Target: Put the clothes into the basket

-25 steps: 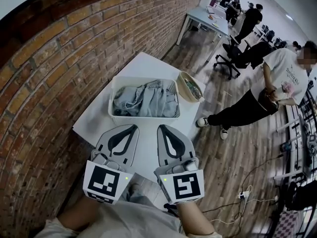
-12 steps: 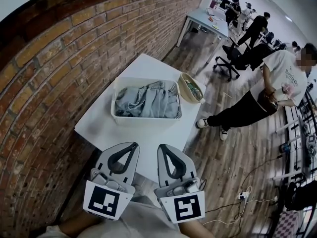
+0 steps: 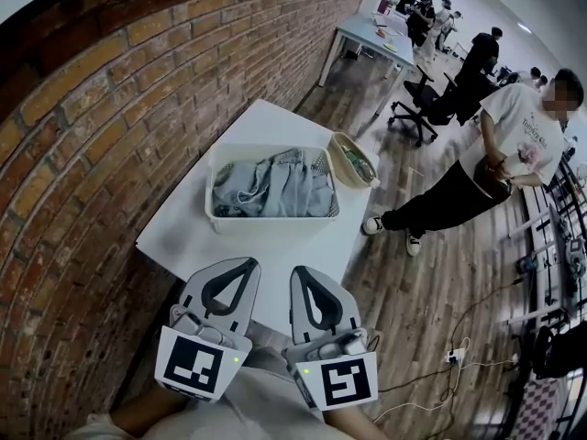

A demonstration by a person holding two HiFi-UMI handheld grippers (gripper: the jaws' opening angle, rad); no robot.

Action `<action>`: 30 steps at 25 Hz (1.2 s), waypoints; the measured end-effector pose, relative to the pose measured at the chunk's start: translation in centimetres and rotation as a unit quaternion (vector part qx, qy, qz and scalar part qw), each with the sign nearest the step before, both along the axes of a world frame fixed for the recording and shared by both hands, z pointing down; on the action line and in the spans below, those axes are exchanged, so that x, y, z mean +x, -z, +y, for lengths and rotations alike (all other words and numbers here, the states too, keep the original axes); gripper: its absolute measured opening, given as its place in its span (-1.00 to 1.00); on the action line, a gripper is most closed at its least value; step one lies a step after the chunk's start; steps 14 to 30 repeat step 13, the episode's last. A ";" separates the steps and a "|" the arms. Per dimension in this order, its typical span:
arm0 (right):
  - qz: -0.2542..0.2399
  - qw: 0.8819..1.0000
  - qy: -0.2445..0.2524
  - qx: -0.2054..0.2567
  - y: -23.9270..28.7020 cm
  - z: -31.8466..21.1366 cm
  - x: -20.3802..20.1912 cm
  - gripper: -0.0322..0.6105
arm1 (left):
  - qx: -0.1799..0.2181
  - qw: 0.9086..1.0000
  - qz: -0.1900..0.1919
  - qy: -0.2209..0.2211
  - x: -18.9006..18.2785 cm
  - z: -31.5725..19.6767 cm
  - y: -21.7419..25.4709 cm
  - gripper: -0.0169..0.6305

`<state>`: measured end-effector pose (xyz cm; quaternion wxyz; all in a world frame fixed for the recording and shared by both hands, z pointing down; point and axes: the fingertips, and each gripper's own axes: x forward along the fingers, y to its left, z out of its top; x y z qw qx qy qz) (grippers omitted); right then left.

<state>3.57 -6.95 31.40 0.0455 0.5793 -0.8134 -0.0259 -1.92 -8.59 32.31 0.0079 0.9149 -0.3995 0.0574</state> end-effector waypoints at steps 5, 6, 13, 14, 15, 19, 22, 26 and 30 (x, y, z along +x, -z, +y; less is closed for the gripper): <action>-0.003 1.000 -0.007 -0.008 -0.5 -0.4 0.1 -0.88 | 0.002 1.000 -0.005 -0.003 -0.1 -1.1 -0.1 -0.92; -0.003 1.000 -0.008 -0.010 -0.6 -0.5 0.2 -0.88 | 0.001 1.000 -0.005 -0.003 -0.1 -1.1 0.0 -0.92; 0.000 1.000 -0.015 -0.004 -0.3 -1.1 0.4 -0.88 | 0.003 1.000 -0.005 -0.013 0.4 -1.2 0.1 -0.92; 0.000 1.000 -0.015 -0.004 -0.3 -1.1 0.4 -0.88 | 0.003 1.000 -0.005 -0.013 0.4 -1.2 0.1 -0.92; 0.000 1.000 -0.015 -0.004 -0.3 -1.1 0.4 -0.88 | 0.003 1.000 -0.005 -0.013 0.4 -1.2 0.1 -0.92; 0.000 1.000 -0.015 -0.004 -0.3 -1.1 0.4 -0.88 | 0.003 1.000 -0.005 -0.013 0.4 -1.2 0.1 -0.92; 0.000 1.000 -0.015 -0.004 -0.3 -1.1 0.4 -0.88 | 0.003 1.000 -0.005 -0.013 0.4 -1.2 0.1 -0.92; 0.000 1.000 -0.015 -0.004 -0.3 -1.1 0.4 -0.88 | 0.003 1.000 -0.005 -0.013 0.4 -1.2 0.1 -0.92; 0.000 1.000 -0.015 -0.004 -0.3 -1.1 0.4 -0.88 | 0.003 1.000 -0.005 -0.013 0.4 -1.2 0.1 -0.92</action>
